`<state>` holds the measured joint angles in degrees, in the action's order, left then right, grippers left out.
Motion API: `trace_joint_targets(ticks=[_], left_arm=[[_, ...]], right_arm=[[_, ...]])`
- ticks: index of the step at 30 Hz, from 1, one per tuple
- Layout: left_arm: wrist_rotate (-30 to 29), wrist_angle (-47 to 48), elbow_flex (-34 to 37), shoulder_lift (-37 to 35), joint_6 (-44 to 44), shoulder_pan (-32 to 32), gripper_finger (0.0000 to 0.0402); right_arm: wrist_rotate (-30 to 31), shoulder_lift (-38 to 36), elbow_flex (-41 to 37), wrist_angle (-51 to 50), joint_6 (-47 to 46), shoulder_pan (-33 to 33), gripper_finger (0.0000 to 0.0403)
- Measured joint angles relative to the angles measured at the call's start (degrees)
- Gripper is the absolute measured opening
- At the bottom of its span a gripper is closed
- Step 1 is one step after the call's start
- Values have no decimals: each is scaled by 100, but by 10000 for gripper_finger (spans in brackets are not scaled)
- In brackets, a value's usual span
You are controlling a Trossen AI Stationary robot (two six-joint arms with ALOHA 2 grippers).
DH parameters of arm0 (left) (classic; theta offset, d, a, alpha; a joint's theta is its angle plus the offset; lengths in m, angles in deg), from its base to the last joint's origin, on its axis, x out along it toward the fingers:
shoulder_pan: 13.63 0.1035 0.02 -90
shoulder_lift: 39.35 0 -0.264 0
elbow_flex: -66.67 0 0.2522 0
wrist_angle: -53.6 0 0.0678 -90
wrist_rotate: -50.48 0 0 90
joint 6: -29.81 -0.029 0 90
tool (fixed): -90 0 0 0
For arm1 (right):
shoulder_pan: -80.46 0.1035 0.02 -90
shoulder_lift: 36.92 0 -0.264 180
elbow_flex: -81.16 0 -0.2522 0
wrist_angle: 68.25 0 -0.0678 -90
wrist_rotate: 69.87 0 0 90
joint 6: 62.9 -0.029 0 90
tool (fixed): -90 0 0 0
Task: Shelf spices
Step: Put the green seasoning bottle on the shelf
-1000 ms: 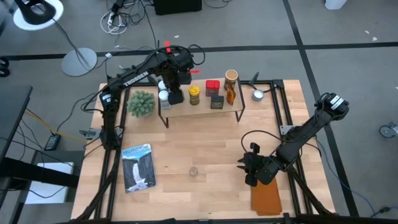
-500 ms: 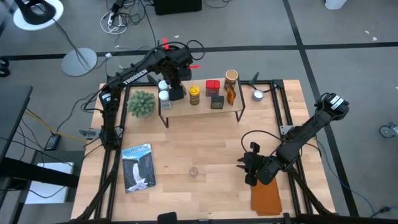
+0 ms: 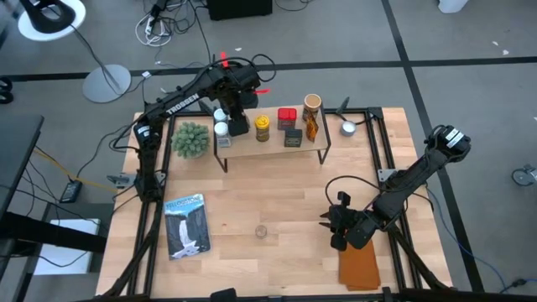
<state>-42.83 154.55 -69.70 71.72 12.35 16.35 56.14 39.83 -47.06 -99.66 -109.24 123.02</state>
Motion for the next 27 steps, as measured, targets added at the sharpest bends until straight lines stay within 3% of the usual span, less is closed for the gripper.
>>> trace_joint_targets(ticks=[27], left_arm=[[2,95,153,0,-24,-2,224]], right_arm=[[-2,0,0,7,-26,0,112]])
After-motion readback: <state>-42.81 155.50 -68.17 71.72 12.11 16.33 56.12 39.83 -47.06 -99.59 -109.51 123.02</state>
